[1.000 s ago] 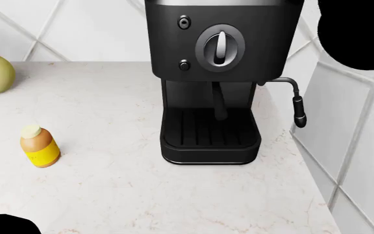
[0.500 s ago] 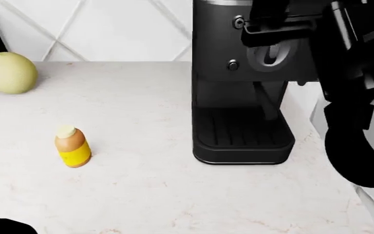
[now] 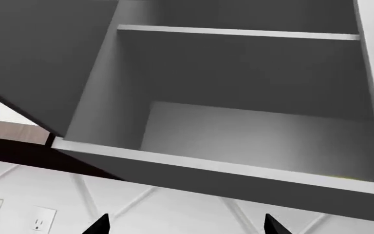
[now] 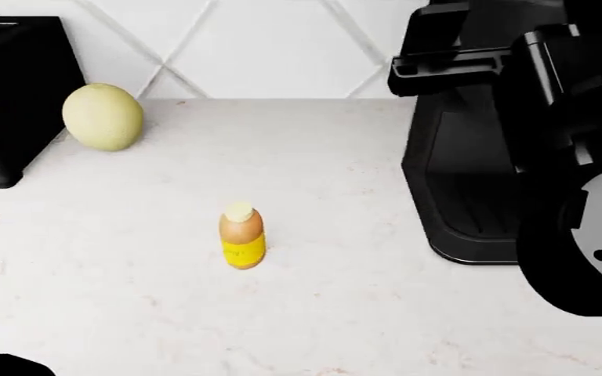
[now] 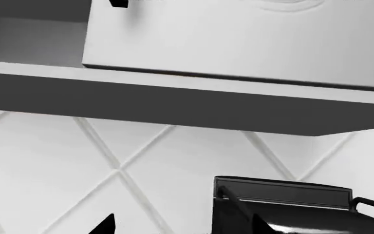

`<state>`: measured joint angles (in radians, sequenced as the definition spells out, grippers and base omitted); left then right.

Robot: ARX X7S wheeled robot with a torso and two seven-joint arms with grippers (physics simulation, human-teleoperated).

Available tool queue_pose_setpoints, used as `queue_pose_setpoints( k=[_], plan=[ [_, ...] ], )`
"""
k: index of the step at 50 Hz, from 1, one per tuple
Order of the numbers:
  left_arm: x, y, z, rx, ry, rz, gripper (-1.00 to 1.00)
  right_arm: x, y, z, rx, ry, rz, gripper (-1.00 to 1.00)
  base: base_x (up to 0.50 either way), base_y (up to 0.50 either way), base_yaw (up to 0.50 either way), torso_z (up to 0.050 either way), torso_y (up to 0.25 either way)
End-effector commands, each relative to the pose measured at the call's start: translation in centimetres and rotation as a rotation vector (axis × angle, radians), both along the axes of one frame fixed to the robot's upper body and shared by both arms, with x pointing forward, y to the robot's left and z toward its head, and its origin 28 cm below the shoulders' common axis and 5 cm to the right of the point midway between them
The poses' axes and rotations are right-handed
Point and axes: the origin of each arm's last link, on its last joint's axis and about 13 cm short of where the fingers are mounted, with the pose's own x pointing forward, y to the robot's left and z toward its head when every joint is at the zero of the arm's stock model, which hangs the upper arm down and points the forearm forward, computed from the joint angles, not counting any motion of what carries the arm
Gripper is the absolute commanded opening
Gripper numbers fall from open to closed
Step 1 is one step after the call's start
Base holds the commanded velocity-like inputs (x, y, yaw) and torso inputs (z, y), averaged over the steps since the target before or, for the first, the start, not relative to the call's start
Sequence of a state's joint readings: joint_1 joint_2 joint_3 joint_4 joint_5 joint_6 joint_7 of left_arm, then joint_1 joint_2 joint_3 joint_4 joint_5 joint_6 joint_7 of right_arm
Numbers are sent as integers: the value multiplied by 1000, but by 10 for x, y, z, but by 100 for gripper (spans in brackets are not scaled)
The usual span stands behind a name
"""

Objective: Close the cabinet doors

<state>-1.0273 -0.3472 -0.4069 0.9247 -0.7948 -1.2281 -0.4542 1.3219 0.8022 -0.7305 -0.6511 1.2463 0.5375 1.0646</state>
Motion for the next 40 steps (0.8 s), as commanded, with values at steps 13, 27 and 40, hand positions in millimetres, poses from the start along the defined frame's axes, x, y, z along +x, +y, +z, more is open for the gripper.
queue_pose_setpoints(
  k=[13,27,40],
  plan=[
    [0,-1,-1,5,0,-6,100,-1,0,-2,2,3,3,100,0,500,0,0,0],
    [0,0,0,-1,0,-4,100,1,-1,-2,13,5,6,100,0,500,0,0,0],
    [0,0,2,1,-3,-4,100,4,-3,-4,54,39,13,100,0,385,0,0,0]
  ],
)
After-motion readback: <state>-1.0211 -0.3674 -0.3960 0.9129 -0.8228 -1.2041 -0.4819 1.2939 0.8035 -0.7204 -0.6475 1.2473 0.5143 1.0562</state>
